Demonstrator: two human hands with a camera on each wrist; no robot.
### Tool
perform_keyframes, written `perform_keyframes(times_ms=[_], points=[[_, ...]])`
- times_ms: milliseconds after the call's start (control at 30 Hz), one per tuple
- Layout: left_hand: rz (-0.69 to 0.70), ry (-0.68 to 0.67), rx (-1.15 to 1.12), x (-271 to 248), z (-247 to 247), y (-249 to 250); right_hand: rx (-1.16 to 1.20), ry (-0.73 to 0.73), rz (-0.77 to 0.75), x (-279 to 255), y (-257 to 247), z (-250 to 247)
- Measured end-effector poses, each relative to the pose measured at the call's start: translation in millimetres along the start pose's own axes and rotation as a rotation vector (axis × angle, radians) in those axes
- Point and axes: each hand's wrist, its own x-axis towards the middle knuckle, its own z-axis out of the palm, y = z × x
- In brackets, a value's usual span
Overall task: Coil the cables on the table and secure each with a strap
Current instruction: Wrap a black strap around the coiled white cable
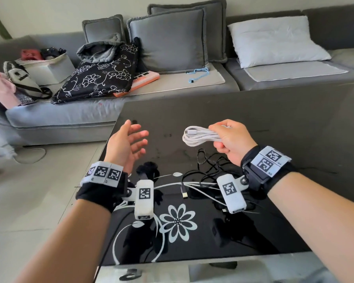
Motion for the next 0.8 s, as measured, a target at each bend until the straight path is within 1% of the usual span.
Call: perform_keyframes(times_ms=[100, 133, 200, 267, 333, 433, 533, 600, 700, 800], points=[[-0.036, 0.078, 0.048, 6.2, -9.9, -12.2, -0.007, -0.005, 0.014, -2.6, 4.0, 3.2], [-0.040, 0.096, 0.108, 7.6, -11.9, -15.3, -0.011, 0.000, 0.018, -2.9, 5.0, 4.6], [-0.033, 0.096, 0.303, 9.2, -15.7, -21.1, -0.012, 0.011, 0.027, -2.5, 7.2, 8.8], [-0.006, 0.067, 0.517, 8.5, -20.8, -27.0, -0.003, 0.018, 0.035, -1.2, 11.0, 16.2], [0.019, 0.024, 0.660, 7.4, -24.9, -32.6, -0.018, 0.031, 0.045, 0.3, 14.8, 23.0], [0.035, -0.023, 0.787, 8.9, -33.0, -38.4, -0.053, 0.040, 0.068, 1.0, 19.9, 31.1], [0.022, -0.104, 0.887, 8.2, -38.5, -43.2, -0.041, 0.032, 0.077, -0.7, 22.5, 32.9], [0.044, -0.137, 0.997, 7.8, -39.3, -47.7, -0.032, 0.032, 0.088, -1.6, 22.2, 30.7], [0.098, -0.070, 1.164, 10.8, -37.5, -51.8, -0.008, 0.028, 0.110, -2.2, 21.0, 26.1], [0.182, 0.025, 1.141, 12.9, -28.7, -48.1, 0.033, 0.022, 0.138, -4.1, 22.5, 24.4]])
